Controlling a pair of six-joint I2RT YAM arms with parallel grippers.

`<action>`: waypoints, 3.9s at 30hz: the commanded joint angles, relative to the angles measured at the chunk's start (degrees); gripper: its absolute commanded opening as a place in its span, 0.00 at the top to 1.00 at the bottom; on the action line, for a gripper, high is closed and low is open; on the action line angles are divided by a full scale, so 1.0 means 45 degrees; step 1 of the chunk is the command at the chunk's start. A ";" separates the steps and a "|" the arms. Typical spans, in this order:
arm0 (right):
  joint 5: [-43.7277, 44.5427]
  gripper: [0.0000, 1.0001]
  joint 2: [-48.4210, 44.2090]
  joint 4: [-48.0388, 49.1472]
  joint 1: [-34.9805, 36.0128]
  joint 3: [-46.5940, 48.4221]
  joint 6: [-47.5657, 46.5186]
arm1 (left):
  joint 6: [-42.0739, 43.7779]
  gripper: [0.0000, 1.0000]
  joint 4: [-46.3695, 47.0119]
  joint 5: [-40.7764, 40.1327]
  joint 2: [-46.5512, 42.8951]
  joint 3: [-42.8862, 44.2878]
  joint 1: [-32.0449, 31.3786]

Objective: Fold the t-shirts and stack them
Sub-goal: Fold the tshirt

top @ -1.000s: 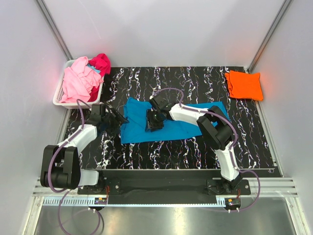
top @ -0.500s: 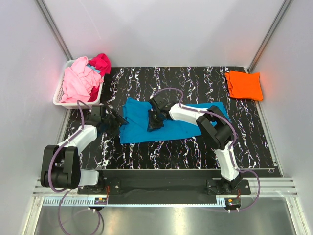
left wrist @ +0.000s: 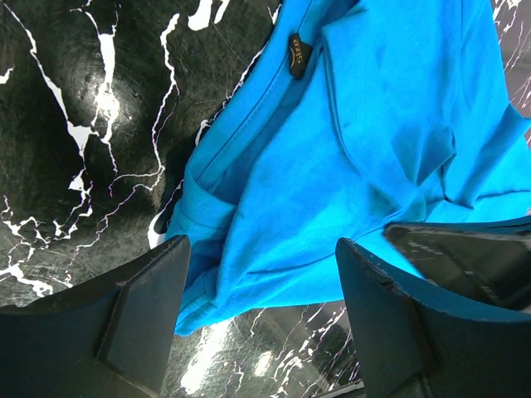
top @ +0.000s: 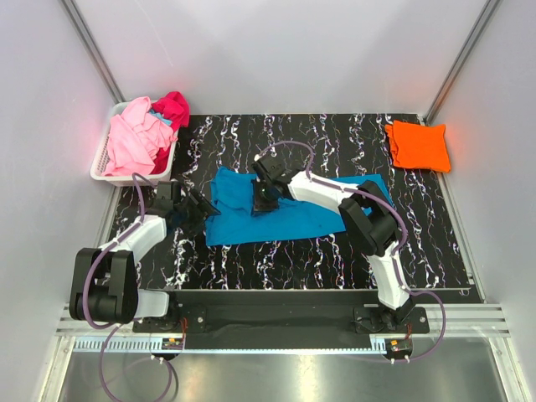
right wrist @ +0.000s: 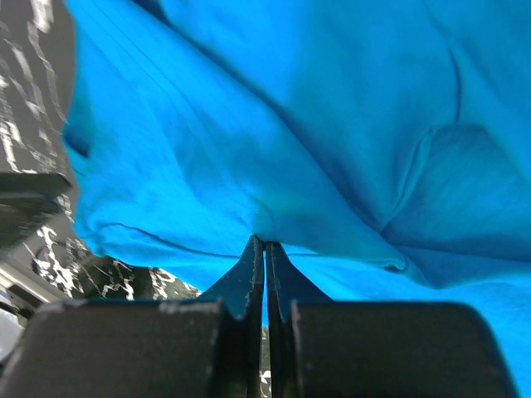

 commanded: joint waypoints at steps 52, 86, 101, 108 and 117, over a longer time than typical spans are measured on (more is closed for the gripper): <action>0.6519 1.00 0.0057 -0.0019 0.0142 0.2419 -0.0769 | 0.0879 0.25 0.0363 -0.0033 0.0521 0.0059 0.0080; 0.9155 0.51 -0.0856 -0.1972 0.0123 0.2441 0.0853 | 0.1153 0.25 0.0911 0.0495 0.1711 0.3296 -0.1305; 0.5661 0.53 -0.3750 -0.1758 -0.3293 -0.2013 0.0560 | 0.0430 0.26 -0.2176 -0.1927 0.8018 0.9179 -0.2966; 0.3906 0.54 -0.3673 -0.0959 -0.4679 -0.3476 0.0853 | 0.0216 0.27 -0.3579 -0.3700 0.9017 1.0450 -0.3181; 0.3083 0.55 -0.2834 -0.0332 -0.6107 -0.4046 0.0697 | -0.0019 0.26 -0.5260 -0.5754 0.9213 1.0100 -0.3143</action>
